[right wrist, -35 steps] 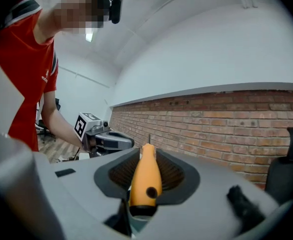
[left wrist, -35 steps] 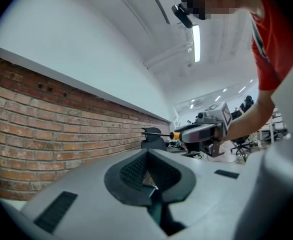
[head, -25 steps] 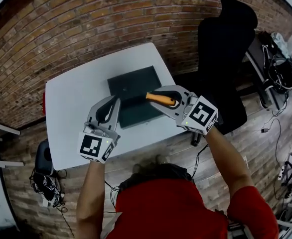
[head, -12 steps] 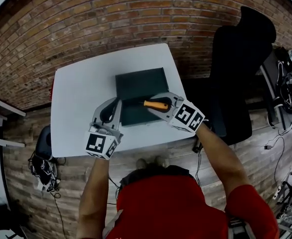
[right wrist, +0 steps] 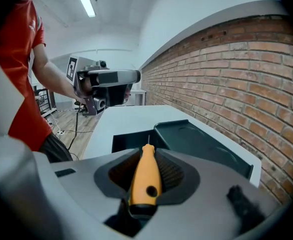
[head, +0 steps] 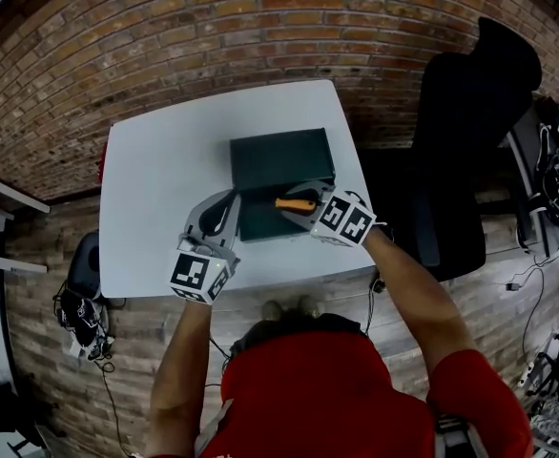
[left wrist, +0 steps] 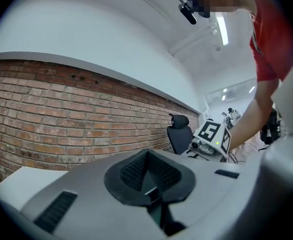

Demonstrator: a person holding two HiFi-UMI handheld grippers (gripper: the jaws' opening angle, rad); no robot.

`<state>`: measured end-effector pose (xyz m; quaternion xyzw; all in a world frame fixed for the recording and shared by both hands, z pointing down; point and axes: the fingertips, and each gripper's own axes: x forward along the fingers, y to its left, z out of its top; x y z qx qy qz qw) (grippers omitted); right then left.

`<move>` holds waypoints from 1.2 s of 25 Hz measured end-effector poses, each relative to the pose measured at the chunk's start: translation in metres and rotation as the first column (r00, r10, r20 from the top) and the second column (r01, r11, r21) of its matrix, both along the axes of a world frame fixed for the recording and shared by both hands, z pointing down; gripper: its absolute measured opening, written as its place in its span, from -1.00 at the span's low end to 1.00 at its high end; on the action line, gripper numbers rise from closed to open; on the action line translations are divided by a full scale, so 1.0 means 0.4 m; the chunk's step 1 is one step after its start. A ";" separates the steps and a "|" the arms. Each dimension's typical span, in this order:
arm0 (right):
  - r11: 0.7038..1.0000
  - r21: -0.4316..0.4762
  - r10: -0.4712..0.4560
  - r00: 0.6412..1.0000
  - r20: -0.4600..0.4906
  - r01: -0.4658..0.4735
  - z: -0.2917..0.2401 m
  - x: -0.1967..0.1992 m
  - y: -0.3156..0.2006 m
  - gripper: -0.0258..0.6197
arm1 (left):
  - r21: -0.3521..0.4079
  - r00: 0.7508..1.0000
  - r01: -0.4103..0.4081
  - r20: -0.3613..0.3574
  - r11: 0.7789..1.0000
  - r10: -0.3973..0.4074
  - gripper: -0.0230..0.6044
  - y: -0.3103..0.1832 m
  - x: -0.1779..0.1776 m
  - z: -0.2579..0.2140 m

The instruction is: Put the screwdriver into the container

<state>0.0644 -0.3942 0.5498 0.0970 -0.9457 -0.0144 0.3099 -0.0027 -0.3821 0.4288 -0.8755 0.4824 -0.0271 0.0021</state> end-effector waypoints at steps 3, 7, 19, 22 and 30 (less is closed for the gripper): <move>1.000 -0.015 -0.006 1.000 -0.030 0.006 0.025 -0.013 -0.007 -0.57 | -0.008 1.000 -0.004 -0.009 1.000 0.004 -0.89 -0.004 -0.005 0.004; 1.000 -0.029 -0.007 0.998 -0.061 0.005 0.050 -0.016 -0.019 -0.57 | -0.021 1.000 -0.020 -0.016 1.000 0.020 -0.89 -0.009 0.000 0.013; 0.996 -0.089 -0.034 0.982 -0.184 0.018 0.118 -0.017 -0.022 -0.57 | -0.048 0.999 -0.033 -0.018 0.998 0.032 -0.89 -0.038 -0.003 0.040; 0.995 -0.099 -0.032 0.981 -0.191 0.013 0.126 -0.011 -0.024 -0.57 | -0.054 0.999 -0.033 -0.019 0.998 0.032 -0.89 -0.040 -0.007 0.047; 0.995 -0.094 0.018 0.995 -0.102 -0.028 0.063 0.006 -0.044 -0.56 | -0.057 0.999 -0.048 -0.019 0.997 0.047 -0.89 -0.046 0.005 0.051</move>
